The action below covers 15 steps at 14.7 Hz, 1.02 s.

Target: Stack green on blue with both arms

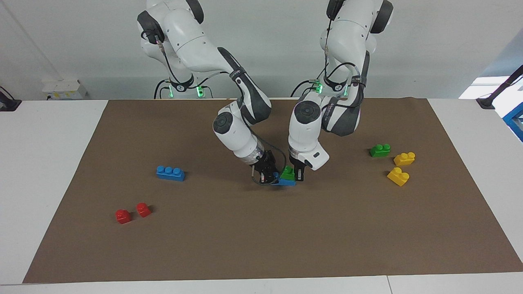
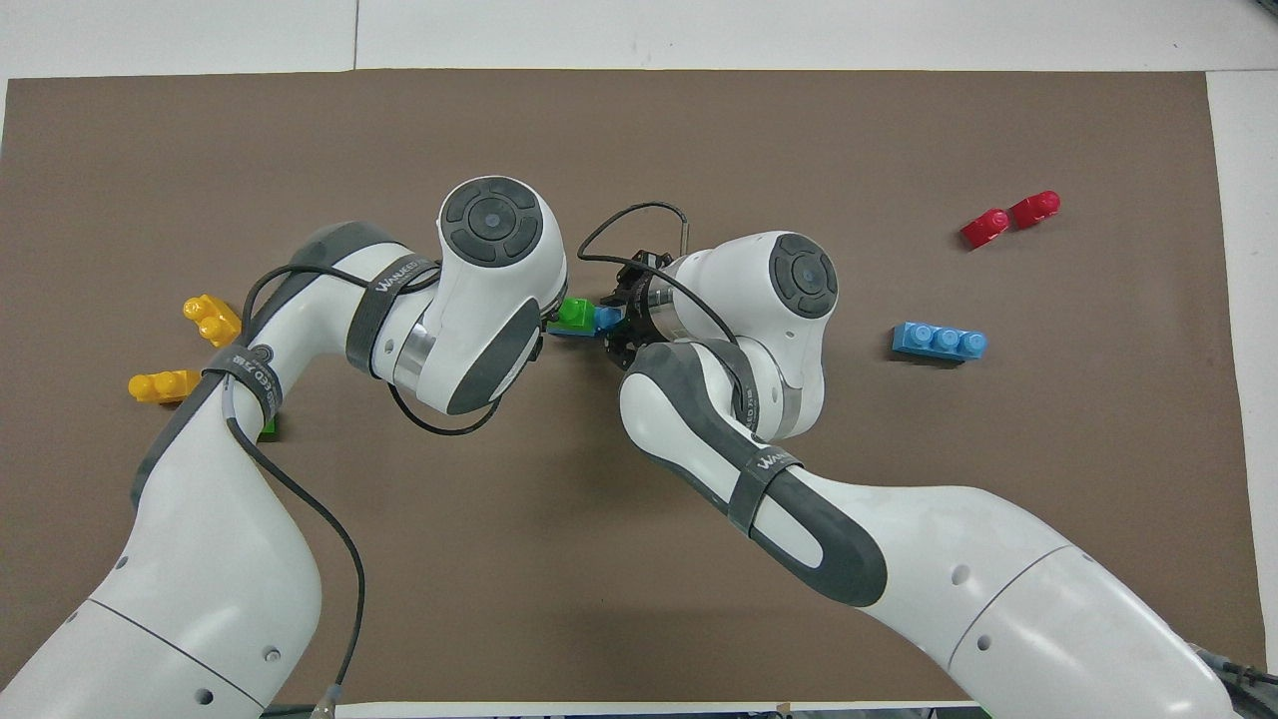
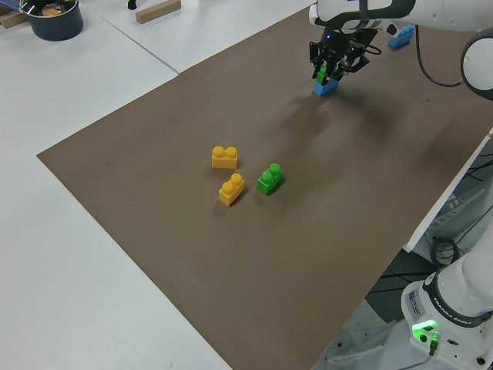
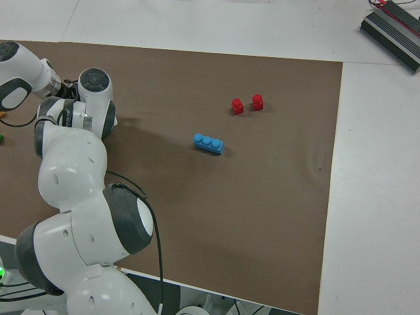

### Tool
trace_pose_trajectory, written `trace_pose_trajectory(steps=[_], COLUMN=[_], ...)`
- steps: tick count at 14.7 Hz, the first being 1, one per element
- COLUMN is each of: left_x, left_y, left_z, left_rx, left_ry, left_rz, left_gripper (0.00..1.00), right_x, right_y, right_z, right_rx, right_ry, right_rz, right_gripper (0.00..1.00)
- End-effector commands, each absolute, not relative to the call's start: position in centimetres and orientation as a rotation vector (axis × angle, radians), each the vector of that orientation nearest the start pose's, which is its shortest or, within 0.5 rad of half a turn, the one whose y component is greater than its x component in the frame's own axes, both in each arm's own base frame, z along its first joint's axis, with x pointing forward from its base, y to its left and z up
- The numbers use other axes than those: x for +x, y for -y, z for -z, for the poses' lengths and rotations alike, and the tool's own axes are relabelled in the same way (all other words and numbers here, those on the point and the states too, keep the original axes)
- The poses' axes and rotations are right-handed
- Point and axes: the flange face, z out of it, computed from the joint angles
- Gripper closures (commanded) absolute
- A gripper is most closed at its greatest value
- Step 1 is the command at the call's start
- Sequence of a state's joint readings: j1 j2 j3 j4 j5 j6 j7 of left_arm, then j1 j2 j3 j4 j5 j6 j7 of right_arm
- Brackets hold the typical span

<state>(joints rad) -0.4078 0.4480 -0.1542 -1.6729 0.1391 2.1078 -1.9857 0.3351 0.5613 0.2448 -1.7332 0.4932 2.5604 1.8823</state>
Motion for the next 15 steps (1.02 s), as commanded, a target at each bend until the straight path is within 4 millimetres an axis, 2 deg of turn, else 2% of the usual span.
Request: trace_pose_trajectory(steps=[1,3,4,7,8,9,10,15], left_x=[57.5,57.5,57.4,57.1,57.2,57.2,57.2,57.2], left_y=[34.4,34.5,34.6,35.1,35.1,35.0,35.0,34.7], left_z=[-34.8,-34.5,-34.6,-34.8,-34.8,-34.8,-34.9,-36.0], left_rx=[-2.424,-2.426,-2.429,-2.435,-2.436,-2.432,-2.434,-2.445], left_ry=[1.929,1.929,1.925,1.916,1.914,1.914,1.913,1.920], left_rz=[0.100,0.100,0.100,0.101,0.101,0.099,0.100,0.106], left_gripper=[1.00,1.00,1.00,1.00,0.86,0.14,0.00,0.00], right_x=[59.2,59.2,59.2,59.3,59.3,59.5,59.5,59.6], right_y=[-35.3,-35.3,-35.3,-35.2,-35.1,-35.0,-35.0,-34.8], right_z=[-29.1,-29.0,-29.1,-29.0,-29.1,-29.1,-29.1,-29.2], right_rx=[-1.754,-1.755,-1.756,-1.756,-1.754,-1.751,-1.750,-1.748], right_ry=[-2.053,-2.055,-2.052,-2.053,-2.053,-2.056,-2.056,-2.057], right_rz=[-0.446,-0.448,-0.447,-0.447,-0.445,-0.445,-0.445,-0.445], right_gripper=[0.28,0.04,0.00,0.00,0.00,0.00,0.00,0.00])
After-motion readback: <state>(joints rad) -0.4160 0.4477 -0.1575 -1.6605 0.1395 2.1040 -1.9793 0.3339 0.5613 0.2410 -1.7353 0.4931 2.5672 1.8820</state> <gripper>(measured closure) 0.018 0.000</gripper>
